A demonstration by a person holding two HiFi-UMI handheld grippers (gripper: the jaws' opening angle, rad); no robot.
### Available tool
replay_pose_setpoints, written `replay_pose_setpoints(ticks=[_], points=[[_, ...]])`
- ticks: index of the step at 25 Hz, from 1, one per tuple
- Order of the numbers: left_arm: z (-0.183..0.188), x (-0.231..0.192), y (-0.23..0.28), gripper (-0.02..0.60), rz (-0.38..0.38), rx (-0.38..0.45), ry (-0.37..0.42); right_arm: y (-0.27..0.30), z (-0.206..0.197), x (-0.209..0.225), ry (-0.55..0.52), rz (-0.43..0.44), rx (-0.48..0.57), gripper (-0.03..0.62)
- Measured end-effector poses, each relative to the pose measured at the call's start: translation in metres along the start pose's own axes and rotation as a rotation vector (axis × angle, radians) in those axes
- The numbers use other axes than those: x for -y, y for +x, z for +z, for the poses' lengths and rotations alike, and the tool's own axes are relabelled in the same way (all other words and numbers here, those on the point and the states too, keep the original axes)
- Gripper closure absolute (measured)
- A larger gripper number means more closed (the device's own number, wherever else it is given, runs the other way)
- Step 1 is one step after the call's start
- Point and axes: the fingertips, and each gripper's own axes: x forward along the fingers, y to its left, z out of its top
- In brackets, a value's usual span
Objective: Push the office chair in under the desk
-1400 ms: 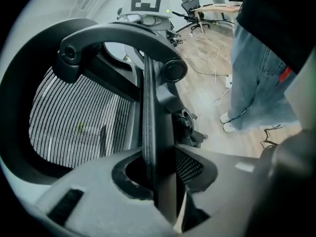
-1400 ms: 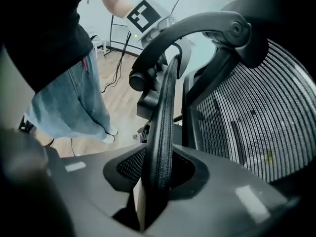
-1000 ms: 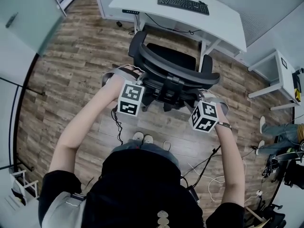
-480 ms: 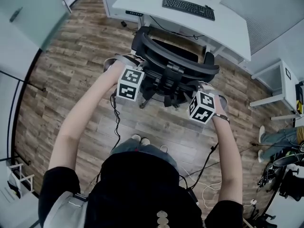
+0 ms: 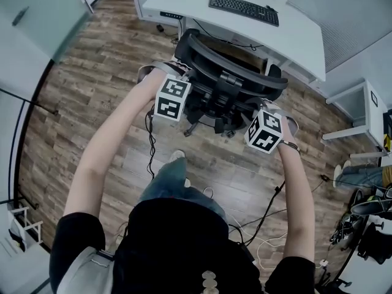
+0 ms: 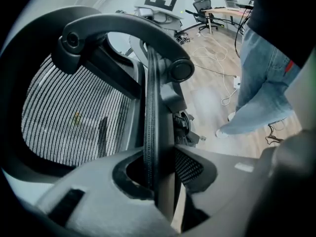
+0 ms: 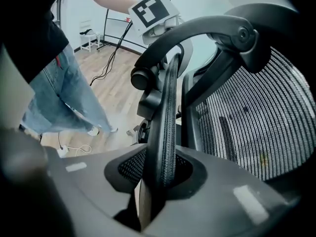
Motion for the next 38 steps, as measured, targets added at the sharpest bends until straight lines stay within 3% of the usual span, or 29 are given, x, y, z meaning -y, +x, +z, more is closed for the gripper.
replay_pose_setpoints(ticks=[13,27,38], points=[[-0.006,-0.048,0.031,0.466,0.000,0.015,0.023,0.020,-0.021,0.046,0.002,-0.043,-0.019,0.487],[-0.053,-0.115,0.062,0.465,-0.004,0.021,0.034,0.061,-0.014,0.122,0.050,-0.001,-0.035,0.487],[-0.064,-0.140,0.070,0.463,-0.012,0.031,0.034,0.070,-0.014,0.149,0.069,0.034,-0.027,0.479]])
